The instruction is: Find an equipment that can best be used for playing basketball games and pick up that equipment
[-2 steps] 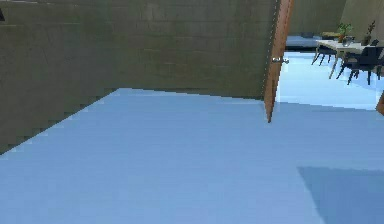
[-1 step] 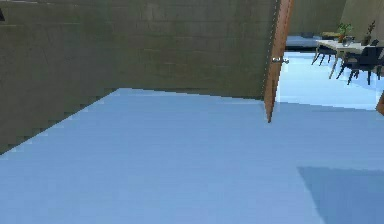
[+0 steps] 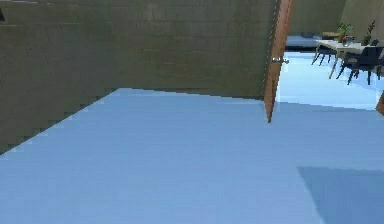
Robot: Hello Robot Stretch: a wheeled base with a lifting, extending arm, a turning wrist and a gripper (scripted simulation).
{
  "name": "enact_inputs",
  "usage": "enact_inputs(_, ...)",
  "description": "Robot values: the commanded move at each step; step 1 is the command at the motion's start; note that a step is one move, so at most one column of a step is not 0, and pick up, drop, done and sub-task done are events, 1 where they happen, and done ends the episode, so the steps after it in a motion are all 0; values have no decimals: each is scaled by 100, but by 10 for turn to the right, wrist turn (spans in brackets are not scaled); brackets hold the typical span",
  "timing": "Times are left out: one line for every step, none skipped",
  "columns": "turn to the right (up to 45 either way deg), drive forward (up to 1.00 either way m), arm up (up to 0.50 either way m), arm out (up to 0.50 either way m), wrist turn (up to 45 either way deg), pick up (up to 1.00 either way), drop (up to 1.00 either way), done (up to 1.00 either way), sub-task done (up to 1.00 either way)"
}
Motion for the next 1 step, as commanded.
enact_inputs(0, 0, 0, 0, 0, 0, 0, 100, 0)
